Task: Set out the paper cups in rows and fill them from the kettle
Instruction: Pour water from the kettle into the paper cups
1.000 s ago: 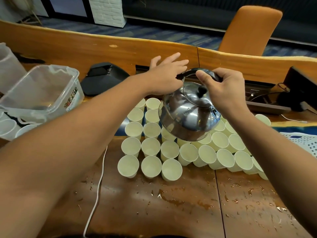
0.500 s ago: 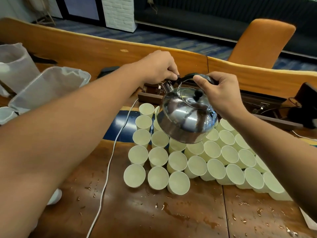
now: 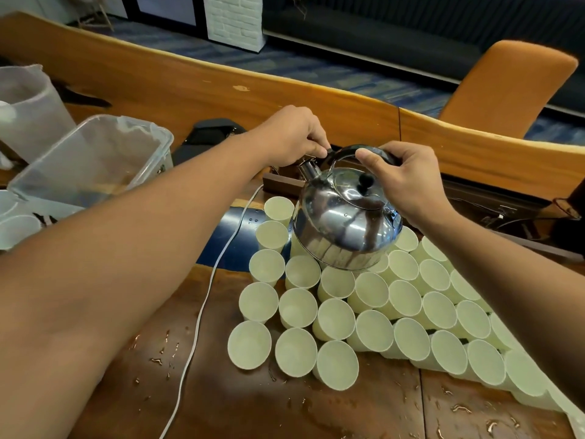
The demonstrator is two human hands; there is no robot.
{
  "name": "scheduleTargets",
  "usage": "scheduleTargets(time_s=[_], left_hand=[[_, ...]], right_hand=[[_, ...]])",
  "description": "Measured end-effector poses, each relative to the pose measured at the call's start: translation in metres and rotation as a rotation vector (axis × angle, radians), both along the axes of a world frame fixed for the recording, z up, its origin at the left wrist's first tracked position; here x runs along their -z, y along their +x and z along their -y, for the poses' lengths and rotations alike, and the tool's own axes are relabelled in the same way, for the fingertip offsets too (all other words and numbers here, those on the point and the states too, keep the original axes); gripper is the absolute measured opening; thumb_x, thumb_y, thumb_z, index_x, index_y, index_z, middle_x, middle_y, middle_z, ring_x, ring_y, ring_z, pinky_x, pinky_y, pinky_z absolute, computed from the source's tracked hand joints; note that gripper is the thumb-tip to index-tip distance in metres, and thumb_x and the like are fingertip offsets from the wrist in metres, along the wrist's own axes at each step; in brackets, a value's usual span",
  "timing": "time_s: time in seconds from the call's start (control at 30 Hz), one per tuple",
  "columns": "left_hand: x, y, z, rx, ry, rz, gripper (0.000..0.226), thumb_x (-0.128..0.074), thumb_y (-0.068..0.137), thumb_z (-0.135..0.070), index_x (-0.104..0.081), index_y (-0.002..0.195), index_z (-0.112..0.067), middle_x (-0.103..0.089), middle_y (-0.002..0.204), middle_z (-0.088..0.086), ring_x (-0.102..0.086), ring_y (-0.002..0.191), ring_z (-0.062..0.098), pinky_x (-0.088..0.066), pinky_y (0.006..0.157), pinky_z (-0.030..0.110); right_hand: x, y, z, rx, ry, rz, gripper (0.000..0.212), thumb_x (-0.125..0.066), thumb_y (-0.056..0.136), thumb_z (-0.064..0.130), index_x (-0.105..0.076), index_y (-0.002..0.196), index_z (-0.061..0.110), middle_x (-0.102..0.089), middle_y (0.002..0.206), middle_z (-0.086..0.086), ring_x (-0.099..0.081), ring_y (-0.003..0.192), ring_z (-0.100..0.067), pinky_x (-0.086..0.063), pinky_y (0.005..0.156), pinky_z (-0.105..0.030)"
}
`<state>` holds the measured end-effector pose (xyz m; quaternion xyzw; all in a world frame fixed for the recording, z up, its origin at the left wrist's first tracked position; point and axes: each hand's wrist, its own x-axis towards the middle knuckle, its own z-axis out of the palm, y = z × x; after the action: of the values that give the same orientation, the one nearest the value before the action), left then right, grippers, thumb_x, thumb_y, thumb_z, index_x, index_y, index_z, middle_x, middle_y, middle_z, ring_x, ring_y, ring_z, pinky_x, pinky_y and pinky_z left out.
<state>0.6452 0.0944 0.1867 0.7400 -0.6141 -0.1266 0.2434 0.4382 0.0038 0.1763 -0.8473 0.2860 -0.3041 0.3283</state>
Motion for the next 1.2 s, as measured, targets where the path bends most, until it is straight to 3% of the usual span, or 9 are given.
scheduleTargets(time_s=[0.5, 0.6, 0.73, 0.93, 1.2], left_hand=[[0.025, 0.02, 0.001, -0.041, -0.043, -0.09, 0.017, -0.071, 0.091, -0.021, -0.077, 0.107, -0.024, -0.07, 0.109, -0.006, -0.061, 0.106, 0.015, -0.047, 0.1, 0.04], [0.028, 0.021, 0.002, -0.045, -0.039, -0.085, 0.018, -0.07, 0.091, -0.022, -0.077, 0.108, -0.024, -0.07, 0.111, -0.006, -0.059, 0.108, 0.016, -0.046, 0.101, 0.039], [0.029, 0.021, 0.002, -0.051, -0.046, -0.113, 0.02, -0.07, 0.092, -0.02, -0.076, 0.11, -0.02, -0.071, 0.112, -0.004, -0.061, 0.106, 0.013, -0.045, 0.093, 0.026], [0.033, 0.023, 0.001, -0.064, -0.056, -0.16, 0.019, -0.07, 0.091, -0.019, -0.076, 0.109, -0.02, -0.072, 0.11, -0.004, -0.062, 0.103, 0.011, -0.046, 0.09, 0.024], [0.04, 0.026, 0.003, -0.093, -0.058, -0.174, 0.02, -0.07, 0.091, -0.02, -0.076, 0.11, -0.018, -0.071, 0.111, -0.005, -0.062, 0.105, 0.01, -0.046, 0.094, 0.025]], right_hand=[[0.012, 0.023, 0.005, -0.009, 0.006, -0.019, 0.05, -0.07, 0.087, 0.048, -0.065, 0.074, 0.0, -0.061, 0.068, -0.02, -0.047, 0.057, -0.03, -0.041, 0.051, -0.039], [0.01, 0.024, 0.005, -0.008, -0.01, -0.042, 0.046, -0.07, 0.087, 0.048, -0.068, 0.075, 0.004, -0.063, 0.067, -0.015, -0.05, 0.057, -0.027, -0.042, 0.051, -0.037], [0.008, 0.027, 0.005, 0.0, -0.007, -0.049, 0.043, -0.071, 0.086, 0.048, -0.069, 0.074, 0.007, -0.063, 0.066, -0.012, -0.048, 0.055, -0.014, -0.041, 0.05, -0.034], [0.007, 0.032, 0.006, -0.005, -0.014, -0.074, 0.041, -0.071, 0.086, 0.047, -0.065, 0.067, 0.011, -0.059, 0.059, -0.002, -0.047, 0.051, -0.007, -0.041, 0.049, -0.028], [0.009, 0.039, 0.011, -0.007, -0.047, -0.085, 0.046, -0.072, 0.084, 0.05, -0.069, 0.072, 0.006, -0.065, 0.065, -0.011, -0.059, 0.064, -0.031, -0.049, 0.056, -0.044]])
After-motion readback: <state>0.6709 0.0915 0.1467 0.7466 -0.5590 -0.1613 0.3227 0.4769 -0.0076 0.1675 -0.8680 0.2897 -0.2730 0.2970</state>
